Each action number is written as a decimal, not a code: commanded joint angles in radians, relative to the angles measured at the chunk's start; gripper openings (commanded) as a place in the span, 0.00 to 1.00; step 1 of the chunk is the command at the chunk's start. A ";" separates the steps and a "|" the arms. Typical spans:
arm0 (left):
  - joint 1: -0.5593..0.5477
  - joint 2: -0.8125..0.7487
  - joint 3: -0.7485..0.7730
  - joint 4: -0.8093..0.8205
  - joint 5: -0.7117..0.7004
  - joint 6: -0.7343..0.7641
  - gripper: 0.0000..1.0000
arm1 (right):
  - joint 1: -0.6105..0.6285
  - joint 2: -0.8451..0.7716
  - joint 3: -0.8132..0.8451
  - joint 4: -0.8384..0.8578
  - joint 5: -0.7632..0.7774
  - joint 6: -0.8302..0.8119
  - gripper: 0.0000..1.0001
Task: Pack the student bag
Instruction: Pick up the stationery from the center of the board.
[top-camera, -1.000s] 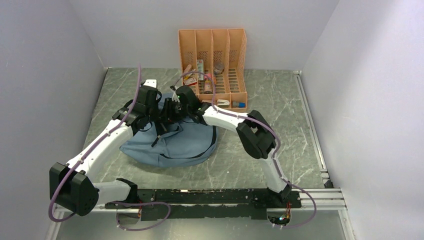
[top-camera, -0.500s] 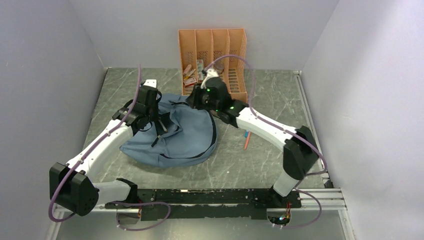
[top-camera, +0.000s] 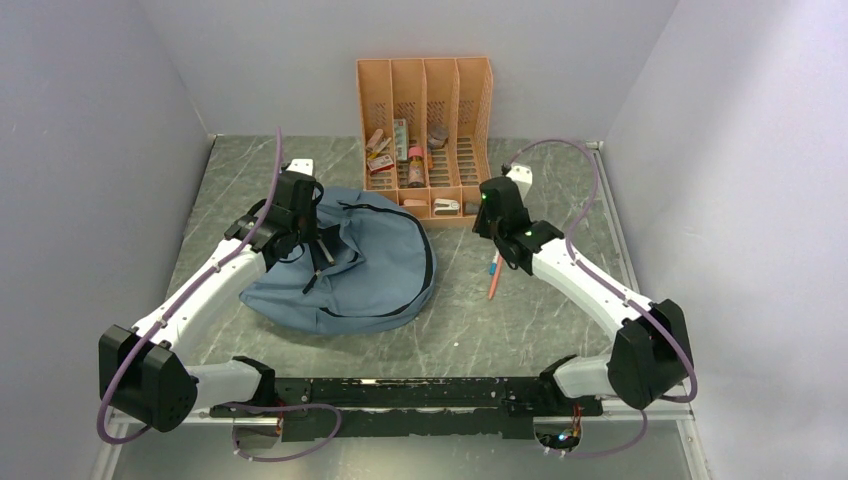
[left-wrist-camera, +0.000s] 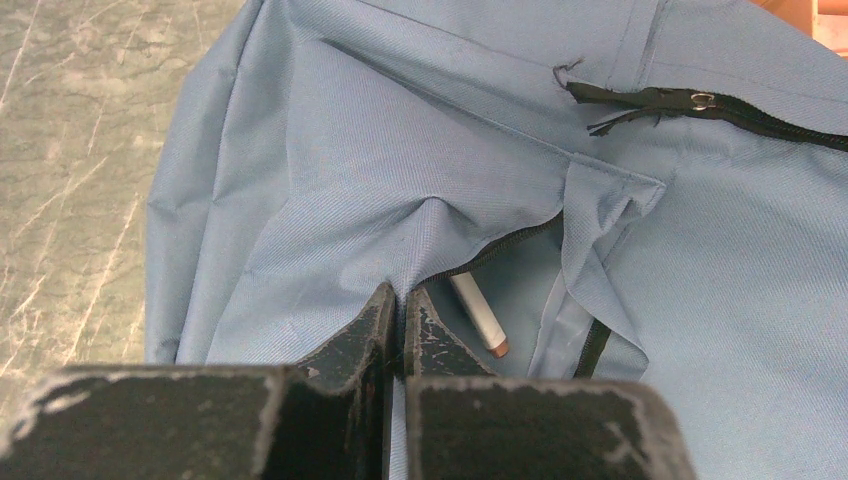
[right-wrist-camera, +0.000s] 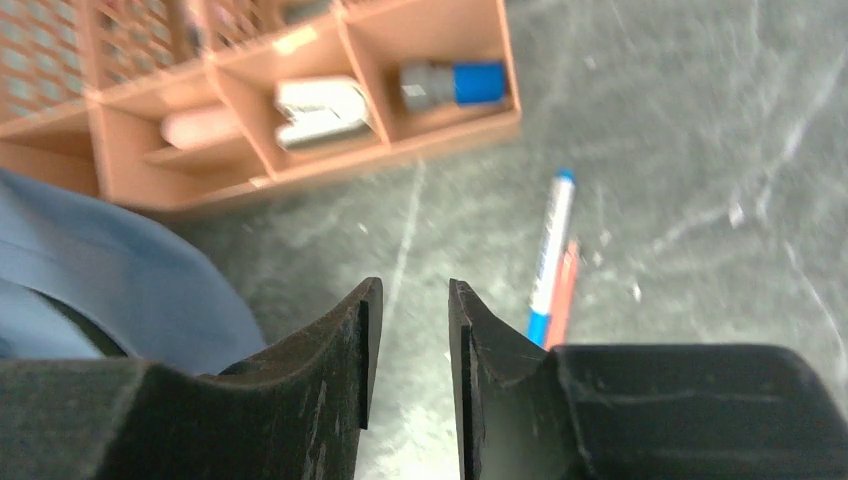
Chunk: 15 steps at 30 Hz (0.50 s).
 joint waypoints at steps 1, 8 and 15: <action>0.008 -0.019 0.017 0.053 -0.017 0.004 0.05 | -0.003 -0.026 -0.065 -0.145 0.088 0.057 0.34; 0.008 -0.024 0.016 0.051 -0.020 0.004 0.05 | -0.027 0.049 -0.149 -0.188 0.061 0.087 0.34; 0.007 -0.025 0.016 0.051 -0.021 0.004 0.05 | -0.044 0.112 -0.201 -0.151 -0.009 0.099 0.34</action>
